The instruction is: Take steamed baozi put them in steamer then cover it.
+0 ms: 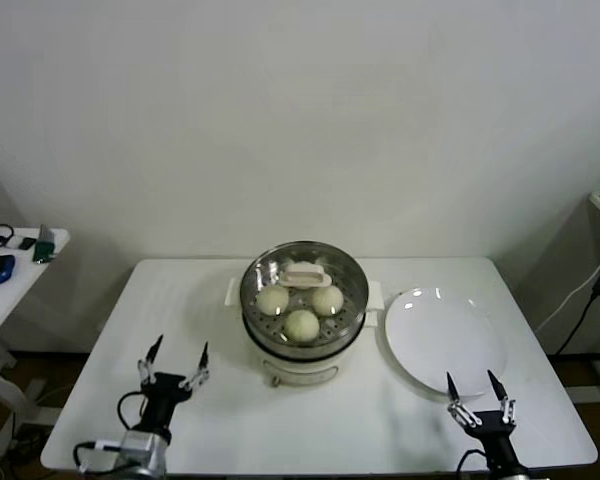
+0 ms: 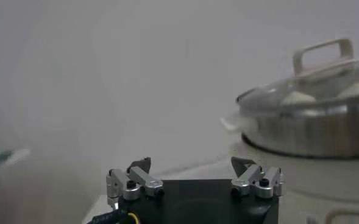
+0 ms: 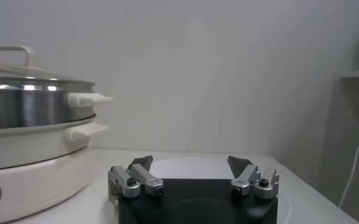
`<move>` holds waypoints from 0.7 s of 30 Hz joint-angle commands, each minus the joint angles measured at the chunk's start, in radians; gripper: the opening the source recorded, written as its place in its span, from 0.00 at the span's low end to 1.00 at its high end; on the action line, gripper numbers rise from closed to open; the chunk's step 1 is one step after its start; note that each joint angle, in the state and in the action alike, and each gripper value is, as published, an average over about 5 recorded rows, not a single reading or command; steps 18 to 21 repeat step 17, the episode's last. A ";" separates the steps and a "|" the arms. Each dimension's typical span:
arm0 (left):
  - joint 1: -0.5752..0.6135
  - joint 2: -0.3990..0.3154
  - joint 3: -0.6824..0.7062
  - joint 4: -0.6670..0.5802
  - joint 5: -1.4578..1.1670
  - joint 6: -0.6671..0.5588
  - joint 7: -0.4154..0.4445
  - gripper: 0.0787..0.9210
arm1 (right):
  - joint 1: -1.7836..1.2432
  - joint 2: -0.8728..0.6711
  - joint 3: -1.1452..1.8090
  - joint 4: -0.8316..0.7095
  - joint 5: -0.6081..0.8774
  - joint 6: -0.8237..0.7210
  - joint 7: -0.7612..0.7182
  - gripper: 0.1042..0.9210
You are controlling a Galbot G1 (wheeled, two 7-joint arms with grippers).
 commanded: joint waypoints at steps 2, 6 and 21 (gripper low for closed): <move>0.094 -0.022 -0.037 0.114 -0.147 -0.164 0.002 0.88 | 0.030 0.006 -0.006 -0.046 0.002 0.011 0.002 0.88; 0.100 -0.028 -0.028 0.101 -0.143 -0.166 0.006 0.88 | 0.030 0.008 -0.006 -0.045 0.002 0.012 0.002 0.88; 0.112 -0.034 -0.016 0.077 -0.126 -0.162 0.015 0.88 | 0.029 0.007 -0.002 -0.040 0.011 0.016 0.001 0.88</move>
